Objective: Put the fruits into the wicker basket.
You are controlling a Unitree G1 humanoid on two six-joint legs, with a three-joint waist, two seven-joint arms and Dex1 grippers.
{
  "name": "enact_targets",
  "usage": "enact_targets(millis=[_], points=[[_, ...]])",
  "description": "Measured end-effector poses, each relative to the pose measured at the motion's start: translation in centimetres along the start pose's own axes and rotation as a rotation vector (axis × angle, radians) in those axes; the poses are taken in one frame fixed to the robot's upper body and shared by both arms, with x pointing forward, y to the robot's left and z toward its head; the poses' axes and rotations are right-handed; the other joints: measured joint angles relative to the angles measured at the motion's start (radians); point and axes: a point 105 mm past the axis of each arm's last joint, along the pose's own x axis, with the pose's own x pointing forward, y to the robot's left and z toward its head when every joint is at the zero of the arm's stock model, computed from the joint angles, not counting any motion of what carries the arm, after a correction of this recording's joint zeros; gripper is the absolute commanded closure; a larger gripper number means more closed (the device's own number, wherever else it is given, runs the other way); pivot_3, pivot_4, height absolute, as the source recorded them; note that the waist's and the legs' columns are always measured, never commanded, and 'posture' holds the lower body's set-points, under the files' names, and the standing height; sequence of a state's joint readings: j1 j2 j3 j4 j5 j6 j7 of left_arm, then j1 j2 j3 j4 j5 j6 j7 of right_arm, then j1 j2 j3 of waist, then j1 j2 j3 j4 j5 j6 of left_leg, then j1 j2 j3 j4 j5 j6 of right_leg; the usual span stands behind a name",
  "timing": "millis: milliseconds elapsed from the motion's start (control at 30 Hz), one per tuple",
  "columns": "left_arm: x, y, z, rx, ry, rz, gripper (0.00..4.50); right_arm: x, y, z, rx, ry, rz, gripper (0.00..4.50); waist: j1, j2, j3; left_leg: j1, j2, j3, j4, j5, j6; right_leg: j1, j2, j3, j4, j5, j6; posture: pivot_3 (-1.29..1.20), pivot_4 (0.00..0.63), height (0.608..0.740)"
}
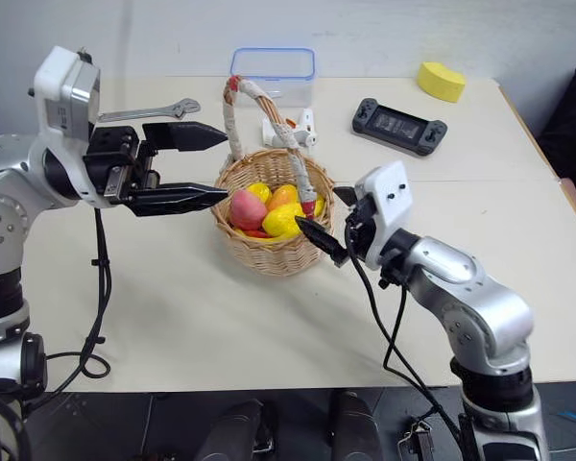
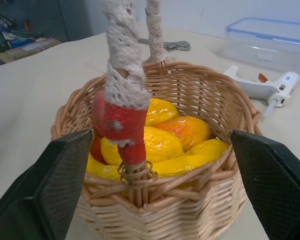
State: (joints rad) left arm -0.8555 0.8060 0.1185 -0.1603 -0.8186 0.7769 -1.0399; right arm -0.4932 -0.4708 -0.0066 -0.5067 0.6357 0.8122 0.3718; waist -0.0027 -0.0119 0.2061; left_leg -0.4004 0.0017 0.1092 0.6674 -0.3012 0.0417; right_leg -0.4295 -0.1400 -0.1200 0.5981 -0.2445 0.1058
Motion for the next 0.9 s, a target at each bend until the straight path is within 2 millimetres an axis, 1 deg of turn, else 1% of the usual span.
enact_targets(millis=[33, 100, 133, 233, 433, 500, 567, 633, 700, 767, 833, 900], points=[[0.0, 0.0, 0.0, 0.001, 0.0, 0.0, 0.0, 0.2, 0.1, 0.0, 0.002, -0.003, 0.008, 0.03, 0.0, 0.0, 0.0, 0.0, 0.0, 0.0, 0.0, 0.0, 0.0, 0.0, 0.0, 0.0, 0.0, 0.0, 0.0, 0.0, 0.15, 0.74], [0.0, 0.0, 0.0, 0.004, 0.001, 0.002, 0.0, 0.8, 0.3, -0.1, 0.008, -0.011, 0.028, 0.31, 0.0, 0.0, 0.0, 0.0, 0.0, 0.0, 0.0, 0.0, 0.0, 0.0, 0.0, 0.0, 0.0, 0.0, 0.0, 0.0, 0.15, 0.74], [0.0, -0.1, 0.1, 0.007, 0.001, 0.002, 0.0, 1.0, 0.3, -0.3, 0.01, -0.01, 0.035, 0.53, -0.001, 0.0, 0.0, 0.0, 0.0, 0.0, 0.0, 0.0, 0.0, 0.0, 0.0, 0.0, 0.0, 0.0, 0.0, 0.0, 0.15, 0.74], [0.0, -0.2, 0.2, 0.018, -0.001, 0.007, 0.0, 1.2, 0.3, -0.5, 0.012, -0.016, 0.047, 1.54, 0.0, 0.0, 0.0, 0.0, 0.0, 0.0, 0.0, 0.0, 0.0, 0.0, 0.0, 0.0, 0.0, 0.0, 0.0, 0.0, 0.15, 0.74], [-0.3, -0.1, 0.2, 0.015, -0.005, 0.028, 0.0, 1.1, 0.8, 0.1, 0.015, -0.057, 0.095, 3.58, 0.0, 0.0, 0.0, 0.0, 0.0, 0.0, 0.0, 0.0, 0.0, 0.0, 0.0, 0.0, 0.0, 0.0, 0.0, 0.0, 0.15, 0.74], [-0.3, -0.2, 0.2, 0.016, -0.005, 0.027, 0.0, 0.6, 0.3, 0.3, 0.024, -0.073, 0.076, 4.27, 0.002, 0.0, 0.0, 0.0, 0.0, -0.001, 0.0, 0.0, 0.0, 0.0, 0.0, -0.001, 0.0, 0.0, 0.0, 0.0, 0.15, 0.74], [-0.3, -0.1, 0.2, 0.015, -0.005, 0.027, 0.0, 0.0, -0.5, 0.4, 0.027, -0.084, 0.049, 4.34, 0.003, 0.0, 0.0, -0.001, 0.0, -0.001, 0.001, 0.0, 0.0, 0.0, 0.0, -0.001, 0.0, 0.0, 0.0, 0.0, 0.15, 0.74], [-0.2, -0.1, 0.2, 0.014, -0.006, 0.025, 0.0, -1.1, -1.5, 0.7, 0.023, -0.099, 0.009, 4.34, 0.004, 0.0, 0.0, -0.001, 0.0, -0.001, 0.001, 0.0, 0.0, 0.0, -0.001, -0.001, 0.0, 0.0, 0.0, 0.0, 0.15, 0.74], [-0.2, -0.1, 0.2, 0.012, -0.007, 0.023, 0.0, -3.0, -3.1, 1.4, -0.026, -0.107, -0.07, 4.34, 0.007, 0.0, 0.0, -0.002, -0.001, -0.001, 0.001, 0.0, 0.0, 0.0, -0.001, -0.002, 0.0, 0.0, 0.0, 0.0, 0.15, 0.74], [0.0, -0.1, 0.2, 0.013, -0.009, 0.014, 0.0, -5.5, -5.4, 2.0, -0.091, -0.099, -0.187, 4.34, 0.012, 0.0, 0.0, -0.002, -0.001, -0.001, 0.001, 0.0, 0.0, 0.0, -0.001, -0.002, 0.0, 0.0, 0.0, 0.0, 0.15, 0.74], [0.0, -0.1, 0.2, 0.014, -0.01, 0.01, 0.0, -7.8, -7.6, 2.2, -0.139, -0.08, -0.311, 4.34, 0.016, 0.0, 0.0, -0.002, -0.001, -0.001, 0.001, 0.0, 0.0, 0.0, -0.001, -0.002, 0.0, 0.0, 0.0, 0.0, 0.15, 0.74], [0.2, -0.1, 0.3, 0.016, -0.016, 0.001, 0.0, -9.5, -9.0, 2.2, -0.165, -0.066, -0.397, 4.34, 0.017, 0.0, 0.0, -0.001, 0.0, -0.001, 0.001, 0.0, 0.0, 0.0, 0.0, -0.001, 0.0, 0.0, 0.0, 0.0, 0.15, 0.74]])
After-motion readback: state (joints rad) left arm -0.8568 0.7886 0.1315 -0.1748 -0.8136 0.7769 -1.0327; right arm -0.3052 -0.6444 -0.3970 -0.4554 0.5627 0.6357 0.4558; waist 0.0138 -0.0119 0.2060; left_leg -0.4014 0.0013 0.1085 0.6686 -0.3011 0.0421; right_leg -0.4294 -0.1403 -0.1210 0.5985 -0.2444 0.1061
